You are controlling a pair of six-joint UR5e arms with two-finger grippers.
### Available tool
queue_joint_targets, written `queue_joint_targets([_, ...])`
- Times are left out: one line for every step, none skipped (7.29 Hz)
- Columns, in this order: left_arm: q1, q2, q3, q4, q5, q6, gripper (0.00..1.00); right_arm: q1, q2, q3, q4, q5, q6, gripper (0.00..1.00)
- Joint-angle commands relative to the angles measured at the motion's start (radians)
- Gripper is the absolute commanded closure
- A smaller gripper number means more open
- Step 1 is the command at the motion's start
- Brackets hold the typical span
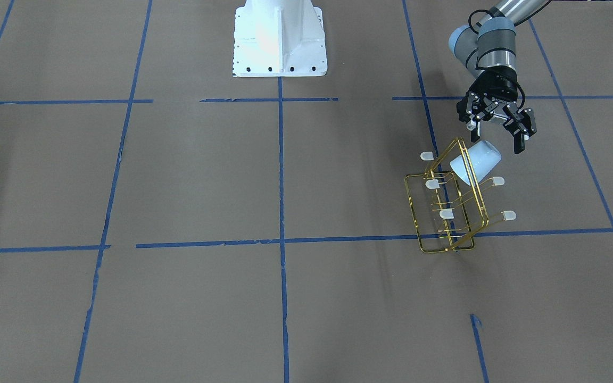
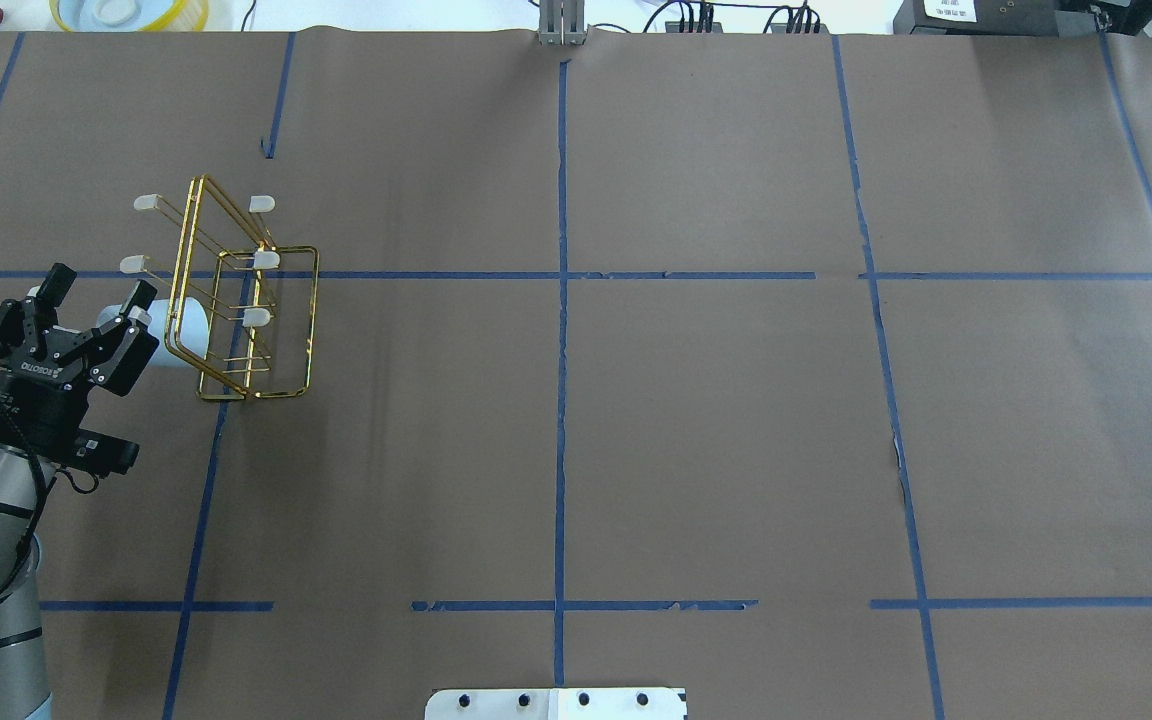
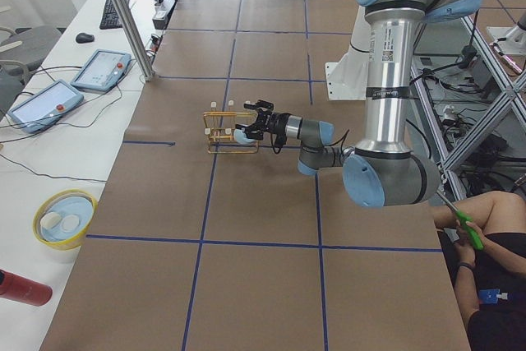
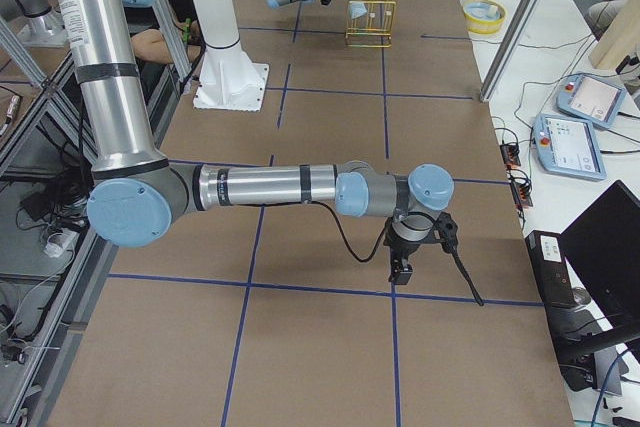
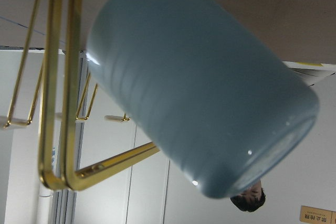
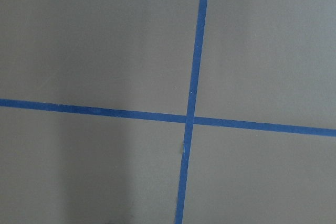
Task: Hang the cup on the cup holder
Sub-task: 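Push the cup onto a rack peg with the left gripper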
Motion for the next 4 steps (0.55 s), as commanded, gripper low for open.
queue_joint_targets([-0.008, 0.093, -0.122, 0.042, -0.093, 0.100, 0.00, 0.000, 0.000, 0.000, -0.001, 0.000, 0.000, 0.00])
queue_joint_targets([-0.014, 0.152, -0.164, 0.045, -0.158, 0.186, 0.00, 0.000, 0.000, 0.000, 0.000, 0.000, 0.000, 0.00])
queue_joint_targets([-0.056, 0.183, -0.169, 0.046, -0.210, 0.287, 0.00, 0.000, 0.000, 0.000, 0.000, 0.000, 0.000, 0.00])
queue_joint_targets([-0.102, 0.209, -0.172, 0.046, -0.330, 0.449, 0.00, 0.000, 0.000, 0.000, -0.001, 0.000, 0.000, 0.00])
